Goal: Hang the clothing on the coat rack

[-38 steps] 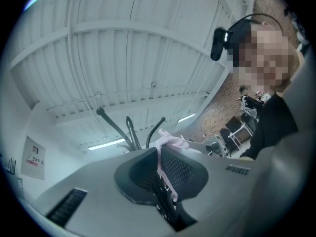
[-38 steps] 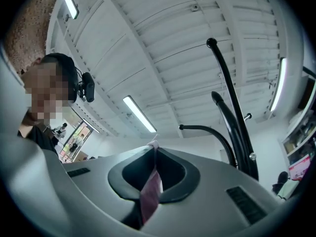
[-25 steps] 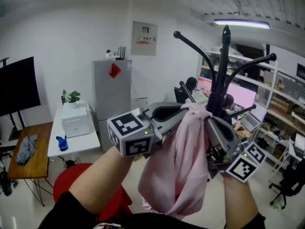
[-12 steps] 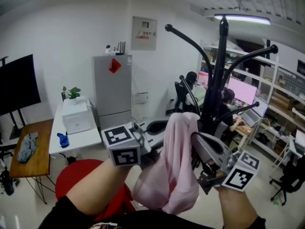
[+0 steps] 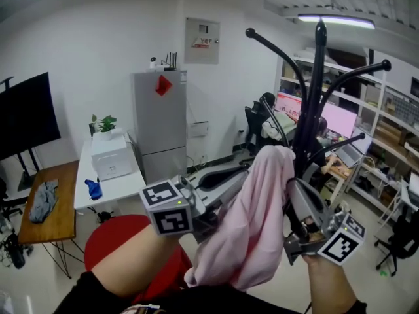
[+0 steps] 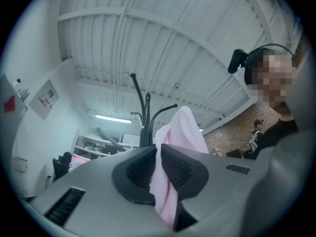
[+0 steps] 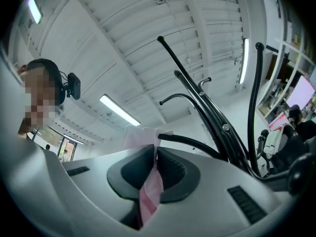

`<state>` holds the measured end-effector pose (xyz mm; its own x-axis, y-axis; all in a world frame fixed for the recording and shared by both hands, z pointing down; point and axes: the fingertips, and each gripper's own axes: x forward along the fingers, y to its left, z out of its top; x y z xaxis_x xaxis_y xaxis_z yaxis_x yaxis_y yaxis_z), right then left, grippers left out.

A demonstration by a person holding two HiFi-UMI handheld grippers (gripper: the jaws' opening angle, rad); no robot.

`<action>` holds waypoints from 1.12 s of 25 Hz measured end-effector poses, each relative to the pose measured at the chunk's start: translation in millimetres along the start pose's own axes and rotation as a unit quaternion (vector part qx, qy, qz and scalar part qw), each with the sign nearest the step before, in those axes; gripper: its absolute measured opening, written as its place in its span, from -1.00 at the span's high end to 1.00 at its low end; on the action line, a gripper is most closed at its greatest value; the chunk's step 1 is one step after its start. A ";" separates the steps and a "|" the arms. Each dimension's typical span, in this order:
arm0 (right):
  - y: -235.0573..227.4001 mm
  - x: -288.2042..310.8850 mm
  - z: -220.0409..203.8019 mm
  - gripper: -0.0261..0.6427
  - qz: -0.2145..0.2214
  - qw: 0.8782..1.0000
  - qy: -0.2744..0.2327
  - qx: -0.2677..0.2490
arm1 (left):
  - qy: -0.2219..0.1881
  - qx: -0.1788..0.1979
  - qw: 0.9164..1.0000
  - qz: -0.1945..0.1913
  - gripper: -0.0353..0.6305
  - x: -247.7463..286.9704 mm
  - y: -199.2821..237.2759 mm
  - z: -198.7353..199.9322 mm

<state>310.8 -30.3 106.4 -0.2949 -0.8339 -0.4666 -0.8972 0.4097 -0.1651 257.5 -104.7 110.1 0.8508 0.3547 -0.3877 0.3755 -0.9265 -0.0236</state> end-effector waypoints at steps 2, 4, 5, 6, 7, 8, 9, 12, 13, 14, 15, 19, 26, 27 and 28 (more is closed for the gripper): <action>-6.9 -5.8 -2.5 0.82 -0.023 1.000 0.001 -0.007 | 0.011 -0.001 1.000 0.026 0.83 -14.5 11.7 -7.2; -16.9 -13.9 -6.0 0.76 -0.054 0.998 0.003 -0.019 | 0.011 -0.008 0.999 0.050 0.83 -32.0 21.5 -9.7; -21.3 -18.6 -7.5 0.71 -0.070 0.997 0.002 -0.024 | 0.011 -0.010 0.998 0.061 0.83 -41.7 25.7 -9.9; -24.4 -23.0 -8.5 0.69 -0.084 0.996 -0.001 -0.029 | 0.011 -0.010 0.998 0.069 0.83 -51.2 29.1 -9.9; -25.5 -26.2 -9.5 0.69 -0.094 0.995 -0.003 -0.032 | 0.011 -0.011 0.997 0.074 0.83 -59.6 31.2 -9.3; -24.4 -27.5 -10.5 0.69 -0.099 0.995 -0.005 -0.033 | 0.011 -0.012 0.997 0.076 0.83 -66.1 32.0 -8.0; -21.4 -26.8 -11.1 0.69 -0.101 0.994 -0.005 -0.035 | 0.011 -0.013 0.997 0.075 0.83 -70.4 31.4 -6.1; -9.7 -23.0 -4.7 0.69 -0.110 0.992 -0.009 -0.068 | 0.015 -0.006 0.998 0.067 0.83 -74.8 24.1 -2.3; -4.8 -24.4 -1.9 0.69 -0.115 0.990 -0.012 -0.082 | 0.017 -0.001 0.998 0.064 0.83 -76.6 20.2 -1.9; 1.9 -26.8 0.9 0.69 -0.119 0.988 -0.013 -0.097 | 0.019 0.003 0.998 0.062 0.83 -79.8 16.0 -1.4; 10.6 -29.3 2.8 0.69 -0.120 0.986 -0.012 -0.113 | 0.020 0.009 0.998 0.060 0.83 -84.3 11.9 -0.4; 56.4 -29.7 -6.4 0.69 -0.105 0.982 0.023 -0.154 | 0.017 0.027 0.997 0.064 0.83 -112.8 -4.3 7.6; 128.2 1.7 -86.6 0.69 -0.010 0.993 0.092 -0.079 | 0.060 0.052 0.989 0.126 0.83 -203.9 -29.2 -15.2; 138.4 8.8 -101.4 0.69 0.007 0.993 0.101 -0.064 | 0.066 0.053 0.987 0.139 0.83 -221.3 -33.2 -19.5; 147.7 16.3 -116.6 0.69 0.025 0.992 0.110 -0.051 | 0.075 0.050 0.984 0.154 0.83 -239.4 -37.5 -24.8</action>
<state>135.1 -26.4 175.7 -0.3946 -0.8786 -0.2691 -0.9049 0.4224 -0.0522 48.8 -151.7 226.6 0.9660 0.0629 -0.2506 0.0598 -0.9980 -0.0200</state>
